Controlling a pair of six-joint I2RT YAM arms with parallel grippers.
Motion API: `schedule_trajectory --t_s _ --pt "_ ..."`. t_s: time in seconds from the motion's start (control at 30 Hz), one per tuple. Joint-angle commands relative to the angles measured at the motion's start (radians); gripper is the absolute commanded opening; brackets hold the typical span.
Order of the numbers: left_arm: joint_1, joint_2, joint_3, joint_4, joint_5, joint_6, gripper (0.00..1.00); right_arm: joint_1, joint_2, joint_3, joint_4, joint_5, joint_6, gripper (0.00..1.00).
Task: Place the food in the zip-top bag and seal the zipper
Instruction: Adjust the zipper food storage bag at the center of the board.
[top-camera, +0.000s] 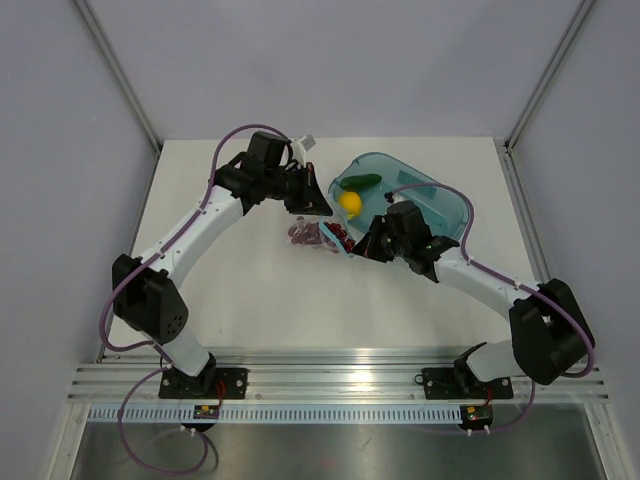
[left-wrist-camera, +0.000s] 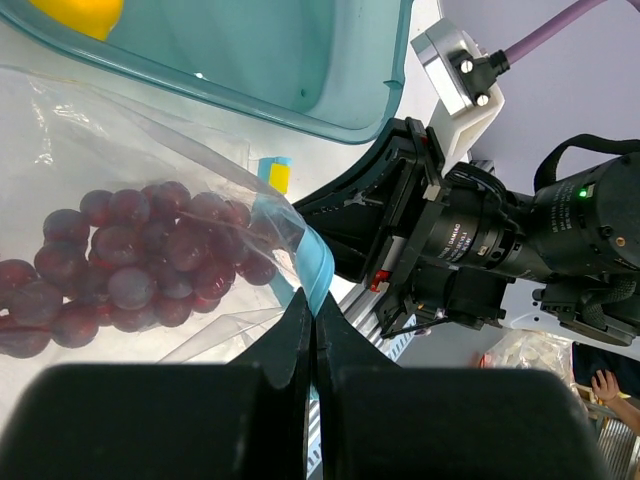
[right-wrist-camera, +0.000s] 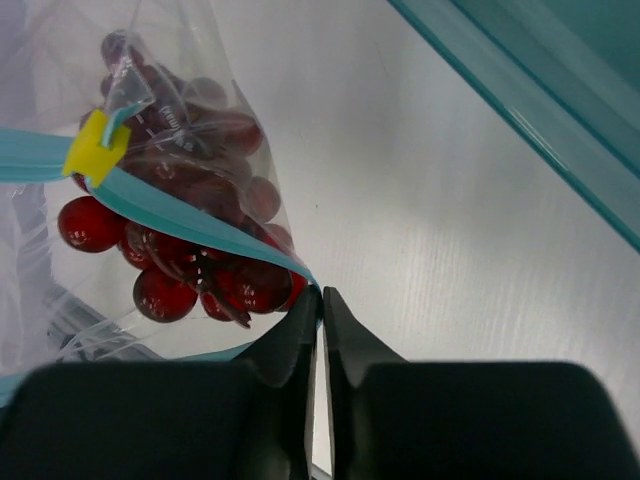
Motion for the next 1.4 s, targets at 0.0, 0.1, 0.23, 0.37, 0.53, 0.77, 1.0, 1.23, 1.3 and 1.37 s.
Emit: schedule_trajectory --t_s 0.0,0.1,0.23,0.37,0.53,0.77,1.0,1.23,1.3,1.37 --pt "0.006 -0.061 0.01 0.047 0.051 -0.008 0.0 -0.007 -0.008 -0.002 0.078 -0.06 0.015 0.03" --pt "0.006 -0.062 -0.002 0.039 0.042 0.001 0.0 -0.007 -0.037 0.007 0.076 -0.056 0.018 0.0" --pt "0.007 -0.068 -0.027 0.027 0.005 0.018 0.0 -0.007 -0.106 0.024 0.053 -0.011 0.013 0.0" --pt "0.007 -0.051 -0.039 -0.019 -0.082 0.053 0.0 -0.007 -0.15 0.077 -0.009 -0.001 -0.008 0.0" --pt "0.004 -0.008 -0.041 -0.091 -0.182 0.071 0.0 -0.007 -0.157 0.148 -0.057 -0.048 -0.01 0.0" --pt "-0.022 0.015 -0.103 -0.061 -0.221 0.065 0.0 0.002 -0.15 0.159 -0.061 -0.072 0.003 0.0" --pt "-0.028 0.029 -0.018 -0.151 -0.277 0.09 0.0 0.002 -0.043 0.206 -0.174 -0.01 -0.072 0.0" --pt "-0.036 -0.129 0.103 -0.174 -0.244 0.058 0.0 0.022 -0.121 0.361 -0.241 -0.057 -0.122 0.0" --pt "-0.036 -0.12 0.062 -0.156 -0.238 0.052 0.0 0.022 -0.105 0.341 -0.221 -0.06 -0.114 0.0" --pt "-0.036 -0.07 0.024 -0.139 -0.219 0.044 0.0 0.022 -0.072 0.328 -0.218 -0.062 -0.112 0.0"
